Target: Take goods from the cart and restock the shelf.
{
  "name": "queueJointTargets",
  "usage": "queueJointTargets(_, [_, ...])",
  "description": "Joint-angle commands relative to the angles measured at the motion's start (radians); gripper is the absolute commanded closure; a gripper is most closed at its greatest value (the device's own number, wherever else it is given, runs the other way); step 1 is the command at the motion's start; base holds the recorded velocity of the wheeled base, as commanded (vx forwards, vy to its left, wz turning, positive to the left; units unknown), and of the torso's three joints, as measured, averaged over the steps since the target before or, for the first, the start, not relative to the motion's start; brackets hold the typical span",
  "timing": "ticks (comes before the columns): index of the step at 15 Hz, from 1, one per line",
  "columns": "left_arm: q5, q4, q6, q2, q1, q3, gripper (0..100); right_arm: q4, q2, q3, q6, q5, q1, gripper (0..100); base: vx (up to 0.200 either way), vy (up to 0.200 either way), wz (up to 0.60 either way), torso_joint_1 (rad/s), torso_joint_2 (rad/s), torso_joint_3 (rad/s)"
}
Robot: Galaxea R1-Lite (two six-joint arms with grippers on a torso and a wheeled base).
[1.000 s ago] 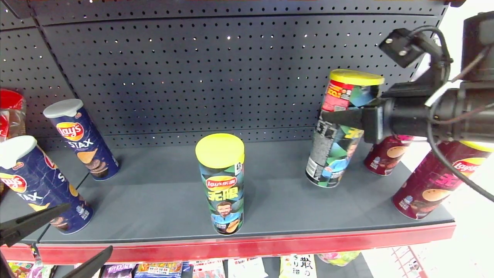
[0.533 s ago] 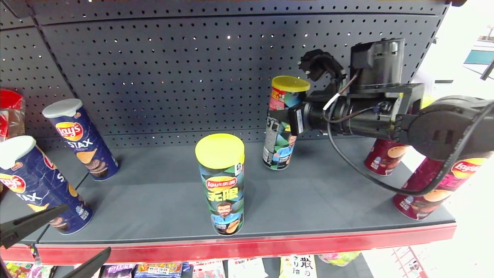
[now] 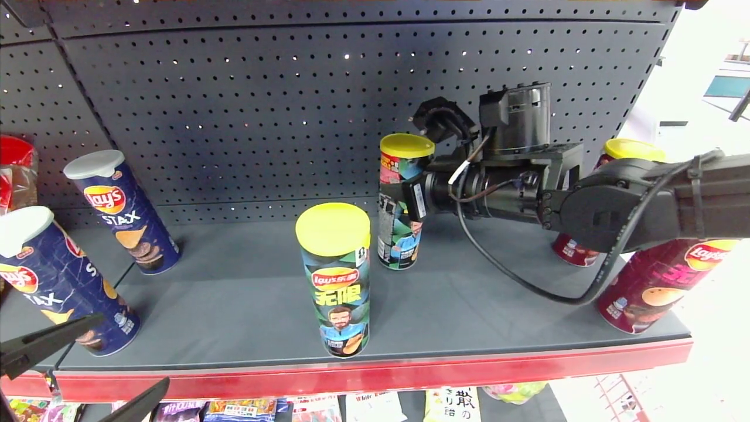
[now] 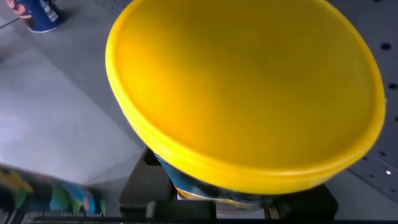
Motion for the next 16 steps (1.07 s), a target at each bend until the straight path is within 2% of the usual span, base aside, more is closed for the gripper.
queueJointTargets(1, [0.000, 0.010, 0.000, 0.000, 0.000, -0.001, 0, 0.000, 0.031, -0.035, -0.001, -0.002, 0.010, 100, 0.000, 0.000, 0.00, 0.000, 0.00, 0.000])
queueJointTargets(10, [0.000, 0.015, 0.000, 0.002, 0.000, 0.002, 0, 0.000, 0.102, -0.128, 0.001, -0.012, 0.056, 100, 0.000, 0.000, 0.00, 0.000, 0.00, 0.000])
queueJointTargets(16, [0.000, 0.015, -0.002, -0.001, 0.002, 0.002, 0, 0.000, 0.113, -0.125, 0.001, -0.013, 0.070, 100, 0.000, 0.000, 0.00, 0.000, 0.00, 0.000])
